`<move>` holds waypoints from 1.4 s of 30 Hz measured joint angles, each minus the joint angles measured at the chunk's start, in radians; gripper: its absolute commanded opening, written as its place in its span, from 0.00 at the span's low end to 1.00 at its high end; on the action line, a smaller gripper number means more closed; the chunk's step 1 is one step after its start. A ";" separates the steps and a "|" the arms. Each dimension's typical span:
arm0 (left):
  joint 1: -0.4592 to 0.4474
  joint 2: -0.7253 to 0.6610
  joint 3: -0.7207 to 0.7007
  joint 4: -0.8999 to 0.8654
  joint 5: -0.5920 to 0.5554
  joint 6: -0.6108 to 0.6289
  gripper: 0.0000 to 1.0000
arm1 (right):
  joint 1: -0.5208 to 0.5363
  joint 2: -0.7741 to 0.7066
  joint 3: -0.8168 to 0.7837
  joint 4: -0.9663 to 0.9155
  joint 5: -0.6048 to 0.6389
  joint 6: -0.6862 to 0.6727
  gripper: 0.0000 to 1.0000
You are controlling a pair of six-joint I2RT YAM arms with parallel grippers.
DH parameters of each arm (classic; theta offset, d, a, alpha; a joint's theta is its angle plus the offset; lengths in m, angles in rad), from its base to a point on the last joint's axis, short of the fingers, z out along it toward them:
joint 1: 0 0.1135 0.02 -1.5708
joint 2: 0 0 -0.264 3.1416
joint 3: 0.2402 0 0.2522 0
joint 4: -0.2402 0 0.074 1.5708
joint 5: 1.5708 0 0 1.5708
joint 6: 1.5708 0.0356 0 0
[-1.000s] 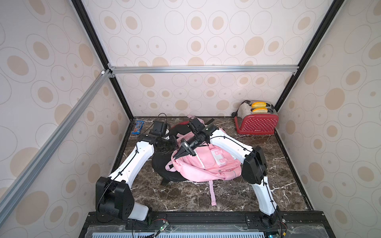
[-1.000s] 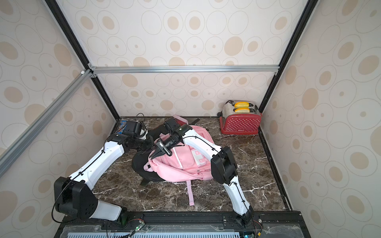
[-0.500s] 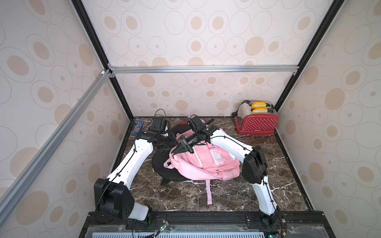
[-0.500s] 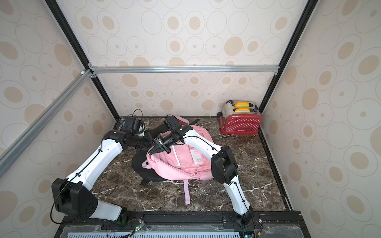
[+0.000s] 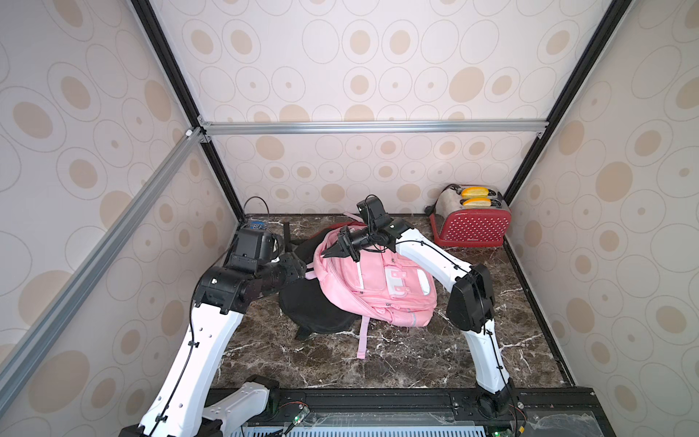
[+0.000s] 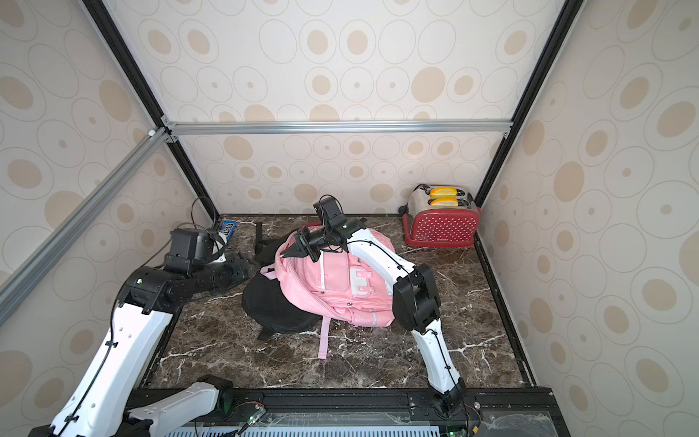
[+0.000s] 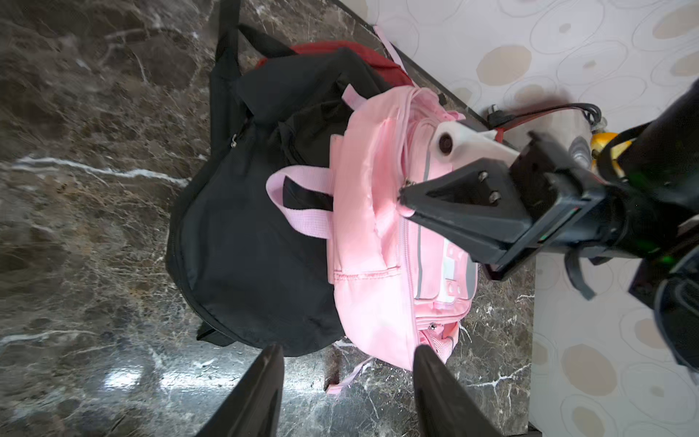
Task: Zip up the backpack
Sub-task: Zip the zipper on the backpack.
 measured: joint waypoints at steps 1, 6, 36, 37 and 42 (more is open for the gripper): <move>0.000 -0.006 -0.045 0.027 0.019 -0.008 0.63 | -0.001 0.000 0.000 0.000 0.000 0.005 0.00; 0.000 -0.010 -0.154 0.132 0.090 -0.027 0.73 | -0.006 0.000 0.000 0.008 -0.005 0.042 0.00; -0.019 0.031 -0.520 0.842 0.229 -0.157 0.84 | -0.006 -0.002 -0.031 0.283 -0.035 0.358 0.00; -0.019 0.036 -0.531 0.862 0.232 -0.163 0.83 | -0.006 -0.002 -0.031 0.285 -0.034 0.360 0.00; -0.018 0.072 -0.591 1.007 0.259 -0.217 0.75 | -0.007 -0.002 -0.051 0.315 -0.029 0.364 0.00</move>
